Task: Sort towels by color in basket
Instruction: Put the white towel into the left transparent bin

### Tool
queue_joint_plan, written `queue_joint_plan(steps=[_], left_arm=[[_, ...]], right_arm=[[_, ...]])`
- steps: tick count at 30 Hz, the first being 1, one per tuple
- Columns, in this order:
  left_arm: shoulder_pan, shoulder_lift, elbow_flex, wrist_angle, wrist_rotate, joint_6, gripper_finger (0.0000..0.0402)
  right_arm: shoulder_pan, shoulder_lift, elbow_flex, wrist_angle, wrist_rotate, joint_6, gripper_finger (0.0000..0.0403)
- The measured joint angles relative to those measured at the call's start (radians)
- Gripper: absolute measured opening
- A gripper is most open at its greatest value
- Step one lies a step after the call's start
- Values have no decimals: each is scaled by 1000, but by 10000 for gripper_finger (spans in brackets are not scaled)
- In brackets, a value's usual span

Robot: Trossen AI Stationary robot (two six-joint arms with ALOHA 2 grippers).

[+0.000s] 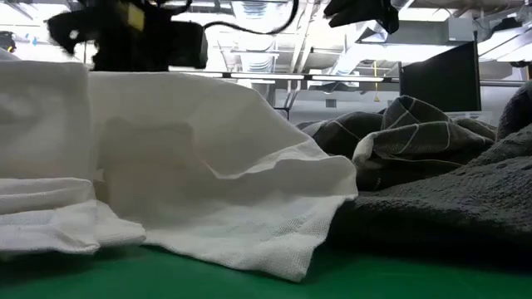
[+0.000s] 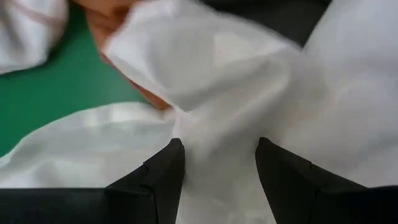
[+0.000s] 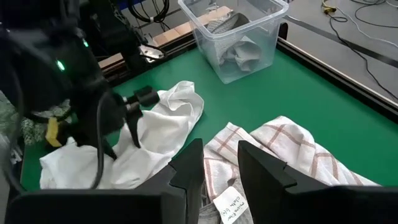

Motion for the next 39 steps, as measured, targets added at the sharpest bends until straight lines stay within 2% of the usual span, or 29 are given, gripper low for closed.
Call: queue_joint_plan(steps=[5, 7, 11, 12, 17, 23, 26, 31, 36, 39], left_arm=[[1, 58, 0, -11, -46, -42, 166], [0, 57, 0, -5, -62, -59, 131], [12, 30, 0, 2, -71, -100, 25], [17, 17, 0, 4, -78, -114, 14], [45, -106, 0, 9, -143, -159, 3], [105, -361, 0, 66, -340, -173, 1], [134, -500, 0, 174, -438, -104, 1], [169, -696, 0, 421, -581, 112, 1], [201, -822, 1, 632, -681, 387, 1], [223, -870, 1, 702, -811, 555, 0]], right_arm=[[2, -11, 0, -2, 0, 0, 128], [3, -19, 0, -2, 0, 0, 128], [5, -24, 0, -2, 0, -9, 128], [4, -24, 0, -2, 0, -14, 128], [4, -25, 0, -1, 0, -16, 128], [4, -25, 0, -1, 0, -19, 128], [4, -25, 0, -1, 0, -19, 128], [5, -25, 0, -1, 0, -19, 128], [5, -25, 0, 0, 0, -19, 128], [5, -25, 0, 0, 0, -19, 128]])
